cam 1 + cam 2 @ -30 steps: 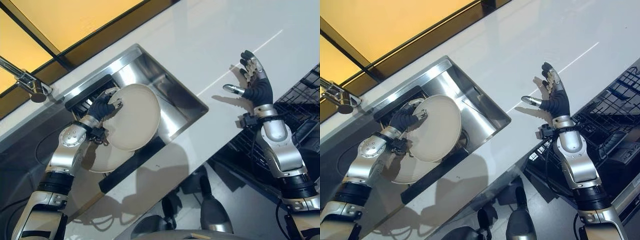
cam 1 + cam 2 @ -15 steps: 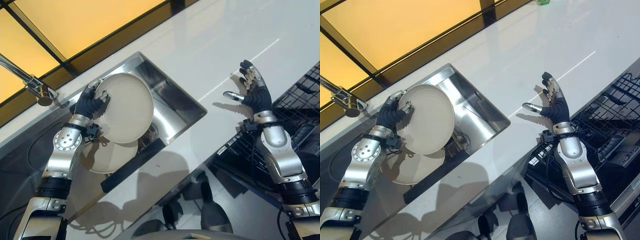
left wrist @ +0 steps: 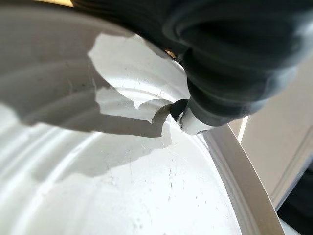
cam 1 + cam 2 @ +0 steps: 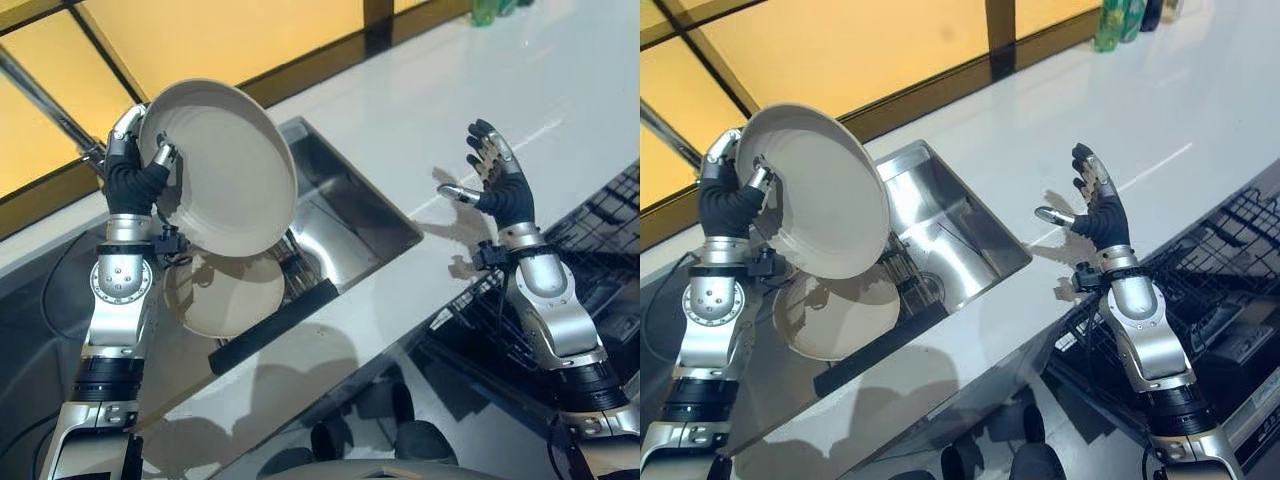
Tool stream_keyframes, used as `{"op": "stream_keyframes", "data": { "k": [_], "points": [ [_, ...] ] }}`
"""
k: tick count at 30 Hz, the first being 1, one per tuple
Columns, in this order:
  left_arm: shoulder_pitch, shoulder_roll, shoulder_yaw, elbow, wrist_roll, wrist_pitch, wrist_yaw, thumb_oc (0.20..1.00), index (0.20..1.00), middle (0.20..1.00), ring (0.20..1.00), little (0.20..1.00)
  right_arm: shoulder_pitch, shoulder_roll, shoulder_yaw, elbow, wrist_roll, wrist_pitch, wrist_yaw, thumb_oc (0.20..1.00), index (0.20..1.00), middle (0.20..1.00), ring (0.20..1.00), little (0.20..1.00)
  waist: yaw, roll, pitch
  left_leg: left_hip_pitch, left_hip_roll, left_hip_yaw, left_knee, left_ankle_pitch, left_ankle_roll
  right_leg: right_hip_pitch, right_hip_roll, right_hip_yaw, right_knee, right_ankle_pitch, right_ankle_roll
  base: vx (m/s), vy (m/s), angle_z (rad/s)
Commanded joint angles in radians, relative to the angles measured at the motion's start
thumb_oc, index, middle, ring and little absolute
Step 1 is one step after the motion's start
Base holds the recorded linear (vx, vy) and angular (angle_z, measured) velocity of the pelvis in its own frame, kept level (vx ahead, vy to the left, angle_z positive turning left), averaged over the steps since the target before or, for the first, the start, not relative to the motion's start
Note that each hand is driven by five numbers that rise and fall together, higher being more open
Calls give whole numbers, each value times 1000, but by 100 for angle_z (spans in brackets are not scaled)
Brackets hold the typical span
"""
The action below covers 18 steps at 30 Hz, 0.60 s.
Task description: Pick up plates and place into dishwasher.
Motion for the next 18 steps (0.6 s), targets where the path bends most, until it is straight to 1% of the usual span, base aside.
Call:
{"op": "stream_keyframes", "data": {
  "k": [1, 6, 10, 12, 13, 16, 18],
  "points": [
    [-72, 88, -46, -15, -23, -52, -15, 200, 200, 200, 200, 200, -75, 29, 48, -81, 51, -25, 21, 1000, 1000, 1000, 1000, 1000, 19, -48, -99, -67, 15, -57, 1, 3, -29, 58, -100, -48, 77, -127, 88, -14, -88, 10],
    [-99, 71, -98, -39, -35, -32, -60, 200, 200, 200, 200, 200, -119, 58, 100, -92, 117, 13, 53, 1000, 1000, 1000, 1000, 1000, 38, -66, -125, -58, 23, -64, 0, 1, -31, 83, -91, -64, 58, -126, 85, -27, -81, 10],
    [-100, 40, -144, -67, -57, -27, -109, 200, 200, 200, 200, 200, -132, 115, 163, -114, 316, 79, 133, 1000, 1000, 1000, 1000, 1000, 59, -79, -148, -53, 29, -78, 0, 0, -33, 104, -77, -79, 48, -130, 78, -46, -72, 9],
    [-103, 31, -171, -72, -55, -27, -121, 200, 200, 200, 200, 200, -136, 145, 191, -117, 381, 100, 163, 1000, 1000, 1000, 1000, 1000, 66, -83, -156, -51, 32, -84, 0, 2, -33, 111, -72, -88, 46, -131, 75, -56, -70, 10],
    [-108, 26, -186, -72, -53, -24, -133, 200, 200, 200, 200, 200, -139, 160, 207, -119, 398, 111, 173, 1000, 1000, 1000, 1000, 1000, 71, -87, -161, -51, 34, -85, 0, 3, -34, 114, -70, -94, 44, -132, 74, -71, -78, 2],
    [-116, 33, -217, -75, -22, -30, -142, 200, 200, 200, 200, 200, -148, 178, 235, -112, 411, 114, 178, 1000, 1000, 1000, 1000, 1000, 79, -91, -175, -52, 38, -87, 0, 6, -35, 120, -64, -106, 38, -131, 71, -57, -64, 4],
    [-119, 41, -227, -82, -44, -25, -155, 200, 200, 200, 200, 200, -156, 177, 243, -108, 431, 120, 179, 1000, 1000, 1000, 1000, 1000, 83, -93, -184, -51, 39, -90, 0, 7, -36, 124, -60, -109, 34, -130, 69, -49, -58, 5]
  ]
}}
